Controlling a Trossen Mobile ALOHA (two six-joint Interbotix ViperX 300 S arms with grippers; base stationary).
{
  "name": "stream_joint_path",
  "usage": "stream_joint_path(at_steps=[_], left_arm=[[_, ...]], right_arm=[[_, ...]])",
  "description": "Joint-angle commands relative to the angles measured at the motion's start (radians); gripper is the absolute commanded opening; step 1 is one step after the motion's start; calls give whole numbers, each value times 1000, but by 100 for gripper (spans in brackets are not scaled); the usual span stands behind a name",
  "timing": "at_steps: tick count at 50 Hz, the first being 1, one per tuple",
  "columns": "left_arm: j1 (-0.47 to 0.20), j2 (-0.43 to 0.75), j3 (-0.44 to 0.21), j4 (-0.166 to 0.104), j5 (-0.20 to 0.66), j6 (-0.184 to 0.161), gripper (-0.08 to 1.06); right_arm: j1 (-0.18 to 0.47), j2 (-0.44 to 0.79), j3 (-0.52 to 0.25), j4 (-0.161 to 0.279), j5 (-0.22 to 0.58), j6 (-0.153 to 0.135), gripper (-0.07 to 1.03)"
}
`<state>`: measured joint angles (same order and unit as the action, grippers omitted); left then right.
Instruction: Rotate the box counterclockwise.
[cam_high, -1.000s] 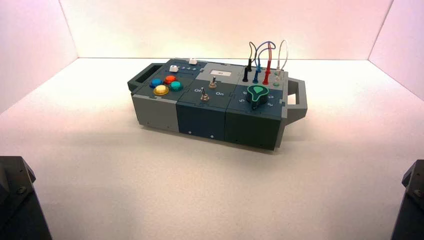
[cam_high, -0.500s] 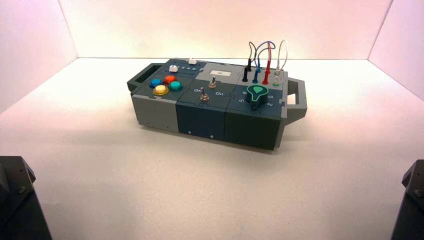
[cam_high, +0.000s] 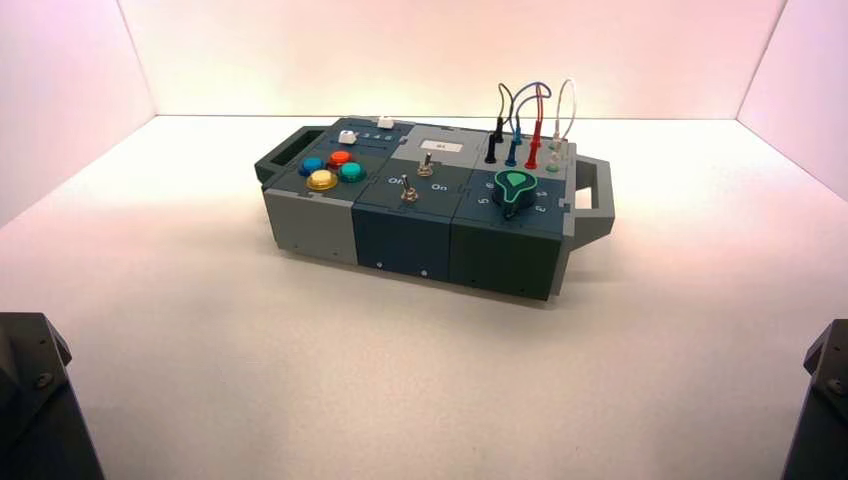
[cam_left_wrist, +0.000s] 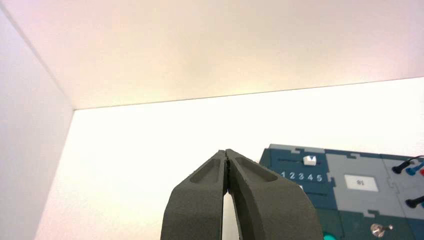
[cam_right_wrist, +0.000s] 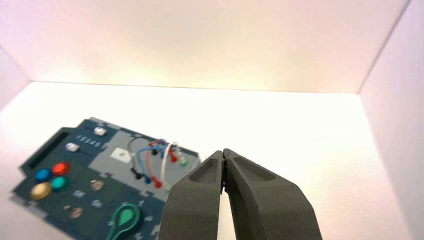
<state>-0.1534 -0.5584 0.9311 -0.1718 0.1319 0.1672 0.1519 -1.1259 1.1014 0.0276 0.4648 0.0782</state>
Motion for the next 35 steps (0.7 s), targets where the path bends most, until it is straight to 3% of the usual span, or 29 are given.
stream_joint_path(at_steps=[1, 15, 35], left_arm=[[-6, 49, -91, 0, -5, 5, -3], [-15, 235, -235, 0, -6, 5, -3], [-64, 557, -411, 0, 5, 5, -3]], right_arm=[[43, 15, -31, 41, 15, 2, -2], [181, 121, -35, 94, 49, 3, -2], [325, 324, -78, 233, 97, 3, -2]])
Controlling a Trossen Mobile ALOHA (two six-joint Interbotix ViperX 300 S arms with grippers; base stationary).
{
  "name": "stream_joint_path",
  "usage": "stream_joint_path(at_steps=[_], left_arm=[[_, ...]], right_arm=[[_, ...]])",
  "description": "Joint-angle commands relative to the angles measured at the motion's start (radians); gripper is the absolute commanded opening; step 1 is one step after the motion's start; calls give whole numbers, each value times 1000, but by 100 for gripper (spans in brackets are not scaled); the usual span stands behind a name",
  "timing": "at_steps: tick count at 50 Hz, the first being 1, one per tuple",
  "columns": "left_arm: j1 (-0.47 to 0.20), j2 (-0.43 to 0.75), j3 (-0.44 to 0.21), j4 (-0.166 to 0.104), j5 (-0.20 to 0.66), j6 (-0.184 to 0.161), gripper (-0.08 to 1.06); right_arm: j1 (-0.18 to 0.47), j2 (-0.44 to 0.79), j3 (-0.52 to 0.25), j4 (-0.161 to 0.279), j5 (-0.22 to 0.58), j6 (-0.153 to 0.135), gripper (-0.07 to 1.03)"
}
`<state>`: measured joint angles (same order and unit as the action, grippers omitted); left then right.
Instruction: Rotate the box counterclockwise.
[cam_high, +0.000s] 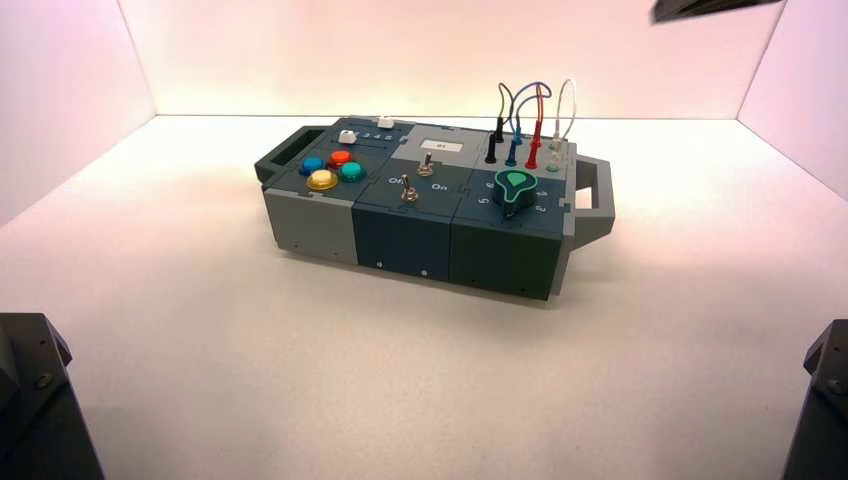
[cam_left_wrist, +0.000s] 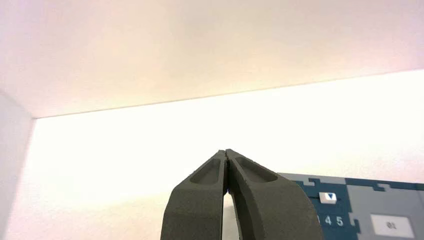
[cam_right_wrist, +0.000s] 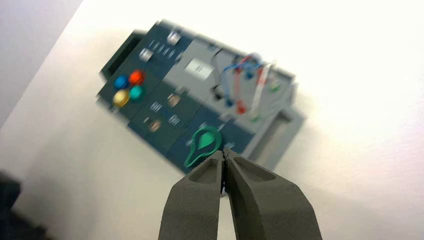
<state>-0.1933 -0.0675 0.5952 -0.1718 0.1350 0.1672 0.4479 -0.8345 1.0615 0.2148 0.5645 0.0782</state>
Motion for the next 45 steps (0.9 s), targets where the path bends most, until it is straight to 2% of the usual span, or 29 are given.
stream_joint_path(at_steps=[1, 9, 24, 32, 39, 45], left_arm=[[-31, 103, -101, 0, 6, 5, -3], [-54, 209, -189, 0, 29, 5, -3], [-83, 370, -351, 0, 91, 5, -3], [-103, 439, -430, 0, 129, 9, -3], [-123, 495, -489, -2, 170, 9, -3], [-133, 532, -522, -2, 192, 11, -3]], right_arm=[[38, 44, -38, 69, -3, 3, -2], [46, 67, -29, 121, -3, 3, -2], [46, 89, 11, 176, 34, 3, -2], [49, 126, 25, 232, 54, -5, -2], [83, 184, 23, 255, 60, -8, -2], [137, 253, 11, 272, 60, -8, -2]])
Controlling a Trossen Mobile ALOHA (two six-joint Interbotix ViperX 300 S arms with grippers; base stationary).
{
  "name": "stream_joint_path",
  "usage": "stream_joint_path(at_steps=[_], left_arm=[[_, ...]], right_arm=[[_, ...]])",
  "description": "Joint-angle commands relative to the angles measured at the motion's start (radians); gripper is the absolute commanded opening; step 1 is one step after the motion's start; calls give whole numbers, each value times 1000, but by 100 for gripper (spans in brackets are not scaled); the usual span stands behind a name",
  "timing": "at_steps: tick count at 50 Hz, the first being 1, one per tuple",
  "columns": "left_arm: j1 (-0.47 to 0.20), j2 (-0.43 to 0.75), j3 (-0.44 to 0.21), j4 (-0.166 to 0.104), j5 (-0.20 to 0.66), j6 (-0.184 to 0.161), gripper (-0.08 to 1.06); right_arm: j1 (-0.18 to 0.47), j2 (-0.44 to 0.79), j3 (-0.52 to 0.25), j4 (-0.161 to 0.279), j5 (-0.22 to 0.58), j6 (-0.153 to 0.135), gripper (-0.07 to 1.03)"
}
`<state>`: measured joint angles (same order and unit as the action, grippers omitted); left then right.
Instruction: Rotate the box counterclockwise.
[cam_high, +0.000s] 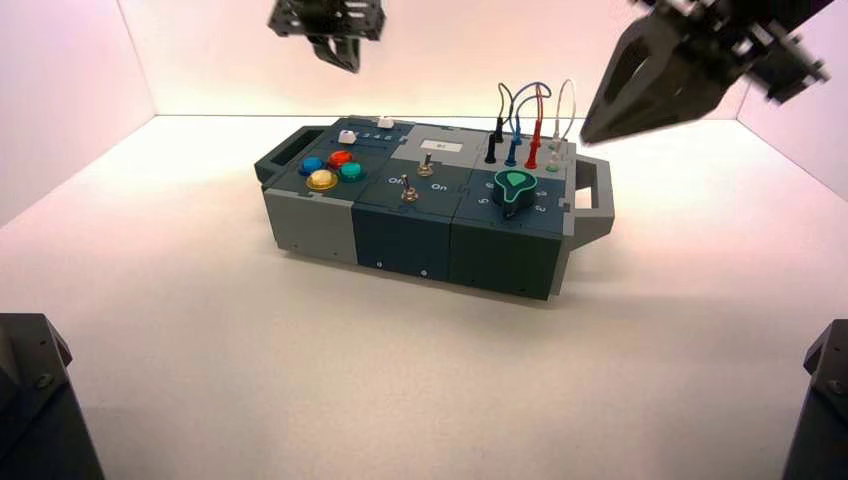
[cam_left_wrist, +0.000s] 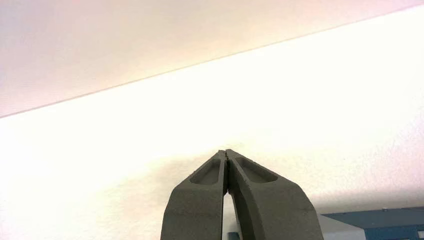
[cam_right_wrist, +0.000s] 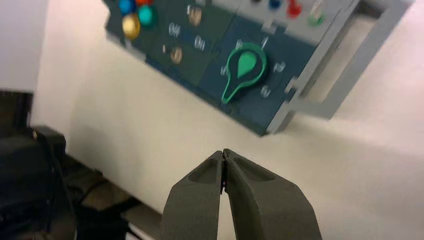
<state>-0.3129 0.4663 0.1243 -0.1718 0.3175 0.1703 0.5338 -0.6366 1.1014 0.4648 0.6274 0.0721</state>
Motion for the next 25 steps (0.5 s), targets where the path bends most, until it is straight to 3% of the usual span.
stream_joint_path(at_steps=[1, 25], left_arm=[[-15, 5, -57, -2, 11, 8, -3], [-11, 78, -94, -2, 38, 40, -3]], right_arm=[[55, 67, -34, 25, -3, 0, -2], [120, 256, -86, 83, -3, -3, -2]])
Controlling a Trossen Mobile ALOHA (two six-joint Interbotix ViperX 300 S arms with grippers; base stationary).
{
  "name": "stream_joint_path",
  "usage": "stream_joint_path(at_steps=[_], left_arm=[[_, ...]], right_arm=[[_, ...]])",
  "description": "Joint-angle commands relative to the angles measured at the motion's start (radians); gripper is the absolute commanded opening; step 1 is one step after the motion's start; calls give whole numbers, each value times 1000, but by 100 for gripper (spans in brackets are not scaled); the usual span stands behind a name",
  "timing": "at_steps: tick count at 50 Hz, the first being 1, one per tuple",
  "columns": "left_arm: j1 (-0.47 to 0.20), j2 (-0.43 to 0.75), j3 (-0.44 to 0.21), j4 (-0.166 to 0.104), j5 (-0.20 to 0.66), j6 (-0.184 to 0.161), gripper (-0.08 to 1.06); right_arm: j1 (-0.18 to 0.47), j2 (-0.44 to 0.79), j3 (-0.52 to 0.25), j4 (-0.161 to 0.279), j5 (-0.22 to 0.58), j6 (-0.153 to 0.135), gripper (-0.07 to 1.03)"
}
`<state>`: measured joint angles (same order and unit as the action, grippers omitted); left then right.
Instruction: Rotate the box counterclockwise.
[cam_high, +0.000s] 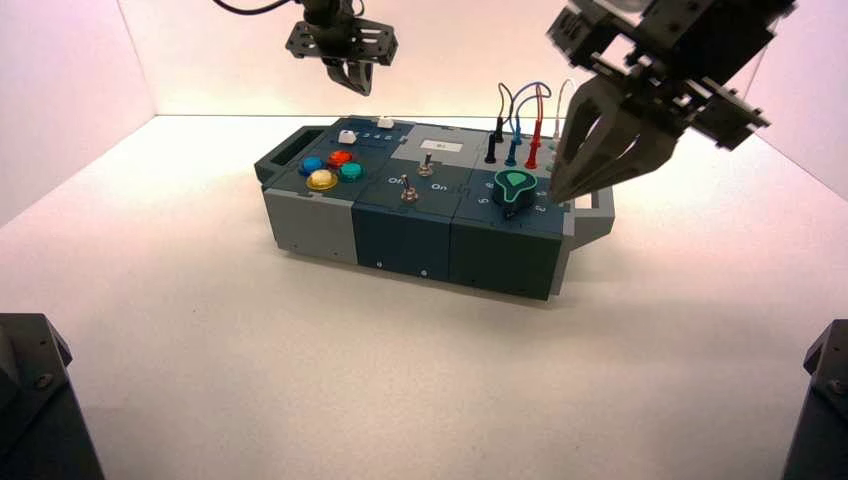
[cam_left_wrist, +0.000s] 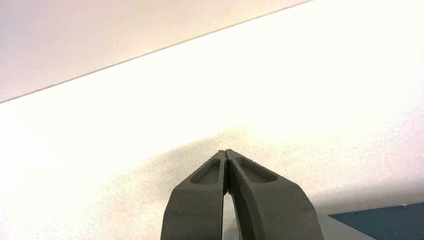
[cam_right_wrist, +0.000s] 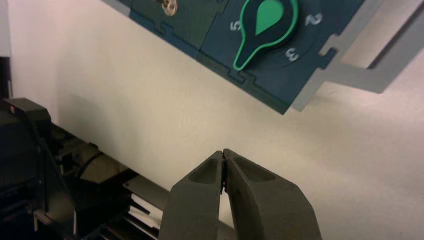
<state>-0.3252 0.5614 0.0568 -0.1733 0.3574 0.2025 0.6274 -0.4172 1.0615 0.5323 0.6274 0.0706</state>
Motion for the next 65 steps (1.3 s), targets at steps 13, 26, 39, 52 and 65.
stream_joint_path(at_steps=[13, 26, 39, 52, 65], left_arm=[[2, 6, -20, -2, 12, 18, -3], [2, 11, -28, -3, 15, 28, -3], [2, 15, -35, -6, 15, 28, -3], [2, 28, -35, -6, 15, 28, -3], [-5, 37, -28, -12, 18, 28, -3]], right_arm=[[41, 169, -89, 21, -9, -6, -2], [52, 268, -117, 23, -37, -17, -2], [52, 359, -149, 23, -52, -29, -2], [51, 425, -170, 20, -72, -29, -2], [51, 446, -170, 15, -112, -28, -2]])
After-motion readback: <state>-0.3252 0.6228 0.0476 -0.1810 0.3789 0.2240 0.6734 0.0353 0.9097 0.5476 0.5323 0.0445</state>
